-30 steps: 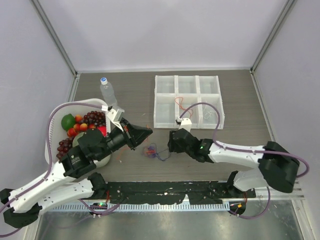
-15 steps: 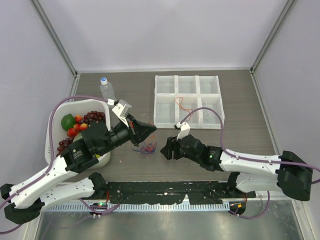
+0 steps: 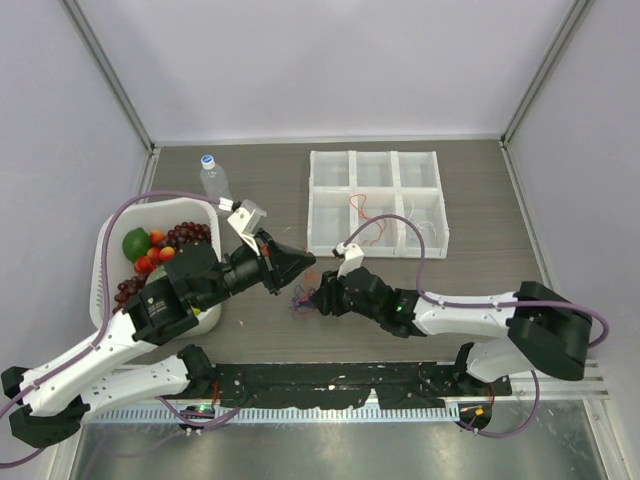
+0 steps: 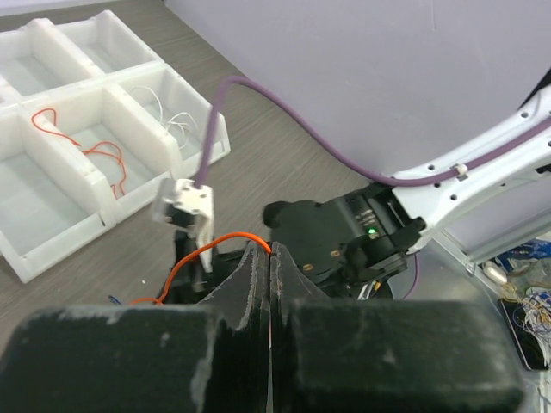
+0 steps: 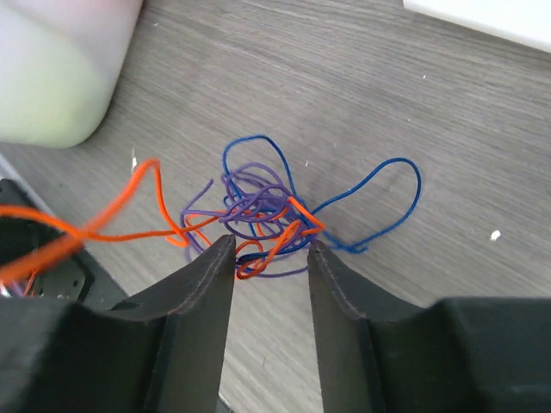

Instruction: Untangle the cables

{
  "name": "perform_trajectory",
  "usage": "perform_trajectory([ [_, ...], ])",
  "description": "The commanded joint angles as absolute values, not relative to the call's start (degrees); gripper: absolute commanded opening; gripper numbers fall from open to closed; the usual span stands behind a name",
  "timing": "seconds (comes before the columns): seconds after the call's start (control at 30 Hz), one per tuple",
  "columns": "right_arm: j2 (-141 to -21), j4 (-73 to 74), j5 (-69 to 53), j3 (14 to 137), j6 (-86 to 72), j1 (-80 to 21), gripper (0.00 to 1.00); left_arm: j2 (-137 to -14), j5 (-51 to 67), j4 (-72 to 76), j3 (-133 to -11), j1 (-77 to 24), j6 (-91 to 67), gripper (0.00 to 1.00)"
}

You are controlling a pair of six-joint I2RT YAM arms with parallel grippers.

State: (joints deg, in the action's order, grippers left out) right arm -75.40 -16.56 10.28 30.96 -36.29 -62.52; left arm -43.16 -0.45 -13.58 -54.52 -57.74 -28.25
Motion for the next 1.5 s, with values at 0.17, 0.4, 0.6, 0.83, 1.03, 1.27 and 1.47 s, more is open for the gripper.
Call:
perform_trajectory([
  [0.17, -85.6, -22.6, 15.6, 34.6, -42.7, -61.7, 0.08, -42.1, 4.1, -9.3, -57.2, -57.8, -28.3, 0.00],
  [0.4, -91.2, -24.8, 13.7, 33.1, -46.2, -61.3, 0.01, -42.9, 4.7, -12.6, -64.7, -57.8, -23.2, 0.00],
  [0.6, -89.4, -21.5, 18.7, 29.4, -48.8, -60.3, 0.01, -44.1, 2.3, -12.6, -74.7, -57.8, -19.6, 0.00],
  [0.83, -84.7, -19.3, 22.9, 23.7, -50.8, -58.6, 0.01, -52.7, 2.7, -18.8, -98.1, -57.8, -16.1, 0.00],
  [1.03, -82.8, -17.9, 23.9, 21.6, -51.7, -57.5, 0.01, -56.1, 0.4, -18.4, -106.8, -57.8, -14.4, 0.00],
  [1.27, -71.9, -4.1, 25.4, 23.3, -48.5, -57.6, 0.43, -59.5, -2.3, -22.1, -106.4, -57.8, -16.3, 0.00],
  [1.47, -56.6, 6.7, 20.0, 24.6, -42.8, -57.7, 0.53, -59.9, -6.9, -23.8, -103.5, -57.7, -17.1, 0.00],
])
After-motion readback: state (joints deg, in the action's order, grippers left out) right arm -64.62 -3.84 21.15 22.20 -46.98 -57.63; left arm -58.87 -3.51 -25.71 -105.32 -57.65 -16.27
